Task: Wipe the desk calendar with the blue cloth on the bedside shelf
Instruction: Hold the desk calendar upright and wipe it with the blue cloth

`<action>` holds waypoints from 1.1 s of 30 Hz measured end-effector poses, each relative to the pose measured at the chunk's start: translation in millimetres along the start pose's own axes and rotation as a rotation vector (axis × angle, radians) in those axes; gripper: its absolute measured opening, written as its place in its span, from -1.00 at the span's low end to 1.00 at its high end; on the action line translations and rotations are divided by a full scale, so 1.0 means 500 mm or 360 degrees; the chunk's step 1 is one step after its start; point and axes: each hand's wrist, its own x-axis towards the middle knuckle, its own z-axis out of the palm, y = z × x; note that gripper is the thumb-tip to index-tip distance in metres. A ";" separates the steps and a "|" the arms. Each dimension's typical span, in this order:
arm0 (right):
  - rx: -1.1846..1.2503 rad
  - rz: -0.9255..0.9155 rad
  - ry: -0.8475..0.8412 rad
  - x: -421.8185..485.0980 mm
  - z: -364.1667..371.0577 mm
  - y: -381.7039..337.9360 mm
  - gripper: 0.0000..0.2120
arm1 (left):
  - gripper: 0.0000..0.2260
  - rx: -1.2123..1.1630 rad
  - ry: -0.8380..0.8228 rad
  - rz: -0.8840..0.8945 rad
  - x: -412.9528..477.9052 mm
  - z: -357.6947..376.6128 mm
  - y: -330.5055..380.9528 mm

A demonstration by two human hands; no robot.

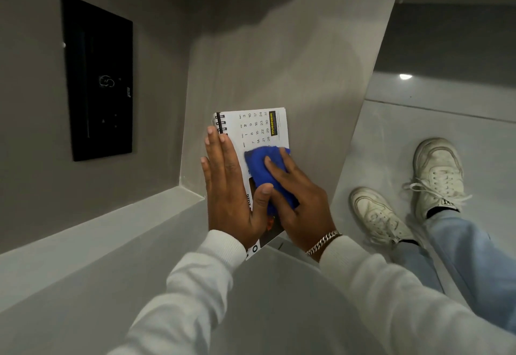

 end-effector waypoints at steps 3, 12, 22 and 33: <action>-0.0011 -0.0095 0.0050 0.061 -0.003 -0.017 -0.55 | -0.24 -0.0037 0.0002 0.0034 -0.001 0.002 -0.005; -0.0112 0.0106 0.0013 0.004 -0.018 0.024 -0.50 | -0.25 -0.0101 0.0000 0.0020 0.001 -0.003 -0.003; -0.0093 -0.0031 0.0190 0.103 -0.010 -0.006 -0.53 | -0.23 -0.0121 -0.0002 0.0004 0.001 0.000 0.003; -0.0096 -0.0129 0.0047 0.025 -0.006 -0.003 -0.52 | -0.24 -0.0130 -0.0019 0.0035 -0.001 0.000 -0.004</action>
